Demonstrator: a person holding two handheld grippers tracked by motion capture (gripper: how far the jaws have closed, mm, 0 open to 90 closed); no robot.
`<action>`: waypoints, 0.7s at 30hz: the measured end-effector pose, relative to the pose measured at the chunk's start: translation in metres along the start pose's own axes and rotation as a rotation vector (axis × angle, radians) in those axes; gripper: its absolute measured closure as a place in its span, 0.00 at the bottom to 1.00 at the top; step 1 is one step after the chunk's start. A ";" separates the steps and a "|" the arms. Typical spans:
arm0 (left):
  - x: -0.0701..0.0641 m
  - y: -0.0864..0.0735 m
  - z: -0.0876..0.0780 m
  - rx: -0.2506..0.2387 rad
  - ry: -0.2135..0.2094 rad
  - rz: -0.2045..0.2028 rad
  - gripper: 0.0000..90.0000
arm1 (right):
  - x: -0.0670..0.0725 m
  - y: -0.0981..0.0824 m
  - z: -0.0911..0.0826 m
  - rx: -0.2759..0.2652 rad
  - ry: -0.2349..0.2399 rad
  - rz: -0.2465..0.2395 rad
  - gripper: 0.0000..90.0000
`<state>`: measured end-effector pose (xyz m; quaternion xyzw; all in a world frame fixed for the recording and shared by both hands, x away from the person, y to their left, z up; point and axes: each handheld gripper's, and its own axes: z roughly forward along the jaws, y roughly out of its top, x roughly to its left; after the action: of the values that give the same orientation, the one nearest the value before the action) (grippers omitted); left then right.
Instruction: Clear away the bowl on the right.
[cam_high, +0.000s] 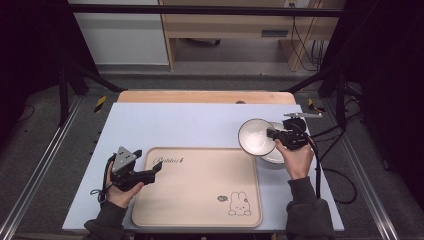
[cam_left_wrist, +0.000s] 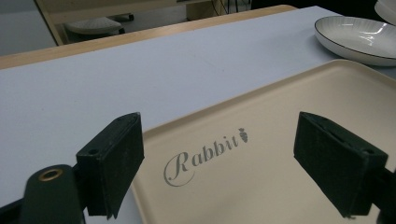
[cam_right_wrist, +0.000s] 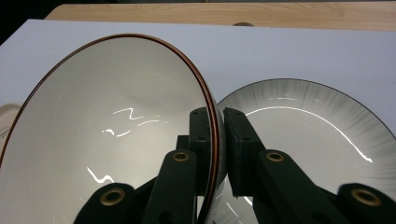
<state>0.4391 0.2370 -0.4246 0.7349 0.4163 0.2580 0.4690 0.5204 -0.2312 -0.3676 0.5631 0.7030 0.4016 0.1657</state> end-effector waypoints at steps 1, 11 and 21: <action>0.000 0.000 0.000 0.000 0.000 0.000 0.17 | 0.000 0.000 0.000 0.000 0.000 0.000 0.92; 0.000 0.000 0.000 0.001 0.000 0.002 0.17 | 0.019 0.001 0.001 0.005 0.053 -0.035 0.92; -0.001 0.000 0.000 0.002 -0.002 0.002 0.17 | 0.035 -0.001 0.009 0.017 0.087 -0.069 0.92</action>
<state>0.4387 0.2359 -0.4246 0.7361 0.4154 0.2573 0.4683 0.5151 -0.1954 -0.3665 0.5218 0.7320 0.4137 0.1442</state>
